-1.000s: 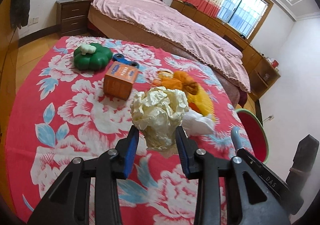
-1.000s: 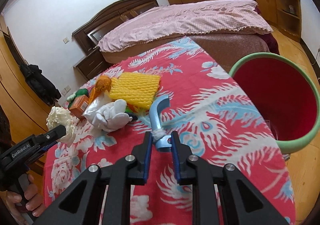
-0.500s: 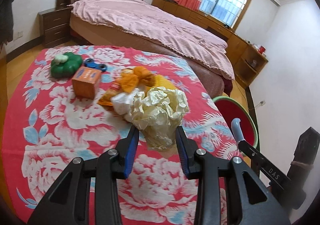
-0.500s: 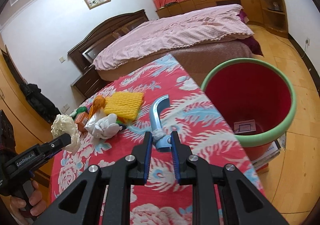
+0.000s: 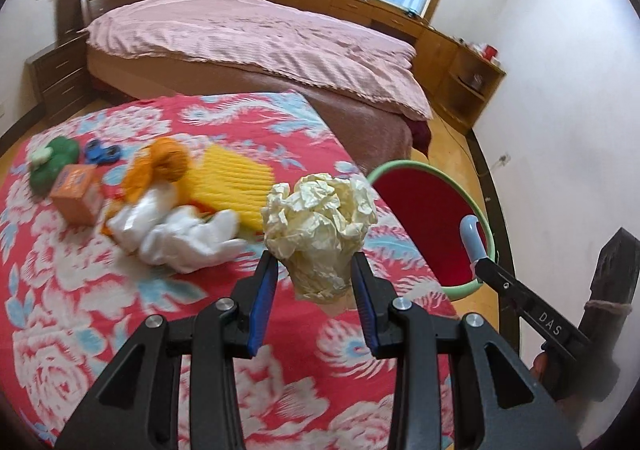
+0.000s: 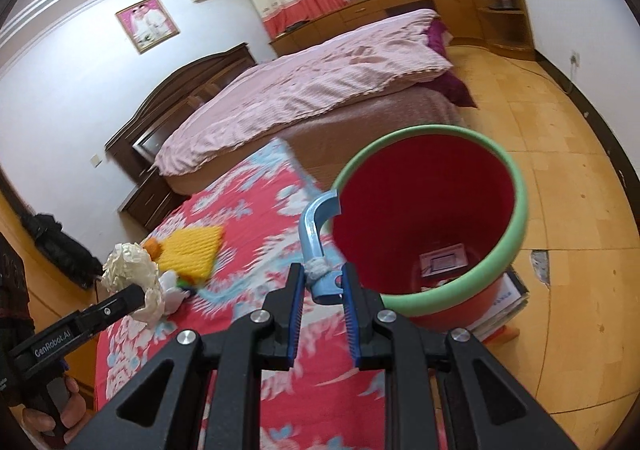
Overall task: Collect trash
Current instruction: 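Carry the paper ball and blue plastic piece with both tools over the bin, then open both tools to drop the paper ball and plastic piece into the bin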
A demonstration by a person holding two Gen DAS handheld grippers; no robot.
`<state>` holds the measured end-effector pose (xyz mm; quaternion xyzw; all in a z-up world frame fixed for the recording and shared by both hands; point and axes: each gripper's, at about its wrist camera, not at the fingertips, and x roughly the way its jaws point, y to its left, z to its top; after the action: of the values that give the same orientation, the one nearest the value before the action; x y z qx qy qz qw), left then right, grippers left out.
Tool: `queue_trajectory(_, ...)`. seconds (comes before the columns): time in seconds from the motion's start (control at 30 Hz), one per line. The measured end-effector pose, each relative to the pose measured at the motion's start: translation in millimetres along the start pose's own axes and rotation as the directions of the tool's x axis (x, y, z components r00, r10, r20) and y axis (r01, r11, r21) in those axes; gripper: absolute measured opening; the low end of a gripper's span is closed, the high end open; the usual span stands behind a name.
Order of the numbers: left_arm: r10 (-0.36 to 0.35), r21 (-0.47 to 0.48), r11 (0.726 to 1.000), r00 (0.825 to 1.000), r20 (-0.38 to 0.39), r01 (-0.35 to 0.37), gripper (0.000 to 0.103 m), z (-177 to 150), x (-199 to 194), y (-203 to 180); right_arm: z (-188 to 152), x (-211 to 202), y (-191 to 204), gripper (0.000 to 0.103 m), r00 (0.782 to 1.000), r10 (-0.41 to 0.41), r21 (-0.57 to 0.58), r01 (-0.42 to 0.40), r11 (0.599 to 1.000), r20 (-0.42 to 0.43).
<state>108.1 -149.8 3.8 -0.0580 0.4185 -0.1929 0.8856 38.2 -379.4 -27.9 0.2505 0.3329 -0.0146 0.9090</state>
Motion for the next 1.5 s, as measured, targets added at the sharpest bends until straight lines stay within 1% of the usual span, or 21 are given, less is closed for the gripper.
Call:
queue_trajectory(0.27,-0.036,0.059,0.997,0.998,-0.053,0.039,0.038,15.4,40.3,-41.3,15.6,10.5,-34.9,0.021,0.999,-0.045,0.041,0.046,0.998,-0.008)
queue_trajectory(0.5,-0.065,0.119,0.990,0.995,-0.075,0.074,0.038,28.7,71.6,-79.3,30.6,23.2,-58.5,0.021,0.997,-0.078,0.059,0.078,0.995,-0.007)
queue_trajectory(0.6,-0.070,0.146,0.986,0.994,-0.086,0.082,0.038,32.6,86.6,-92.7,37.8,28.2,-67.1,0.022,0.995,-0.104,0.054,0.103,0.993,0.006)
queue_trajectory(0.8,-0.067,0.199,0.976,0.992,-0.105,0.087,0.038,35.8,107.6,-112.5,44.4,35.2,-80.4,0.022,0.993,-0.116,0.066,0.115,0.991,0.011)
queue_trajectory(0.9,-0.059,0.216,0.973,0.993,-0.102,0.080,0.046,36.5,112.5,-116.8,45.5,37.2,-86.0,0.022,0.992,-0.123,0.075,0.122,0.990,0.012)
queue_trajectory(0.93,-0.056,0.216,0.973,0.993,-0.099,0.077,0.047,37.2,113.8,-117.7,46.1,38.1,-87.7,0.022,0.992,-0.125,0.076,0.124,0.989,0.011)
queue_trajectory(1.0,-0.054,0.217,0.973,0.994,-0.095,0.074,0.050,37.2,114.7,-118.1,46.1,39.5,-90.4,0.029,0.991,-0.131,0.083,0.130,0.988,0.010)
queue_trajectory(1.07,-0.052,0.216,0.974,0.994,-0.099,0.072,0.050,37.2,116.0,-118.0,46.4,40.5,-92.2,0.033,0.992,-0.127,0.091,0.126,0.988,0.009)
queue_trajectory(1.2,-0.050,0.201,0.977,0.993,-0.105,0.070,0.050,36.0,113.5,-114.3,47.0,40.3,-92.3,0.034,0.992,-0.124,0.097,0.123,0.988,0.008)
queue_trajectory(1.43,-0.048,0.169,0.984,0.995,-0.086,0.062,0.050,38.1,101.4,-104.5,46.7,32.6,-84.9,0.035,0.993,-0.114,0.091,0.112,0.990,0.021)
queue_trajectory(1.5,-0.048,0.159,0.985,0.996,-0.076,0.059,0.050,37.3,94.4,-100.9,45.9,28.8,-81.2,0.040,0.994,-0.110,0.090,0.107,0.990,0.027)
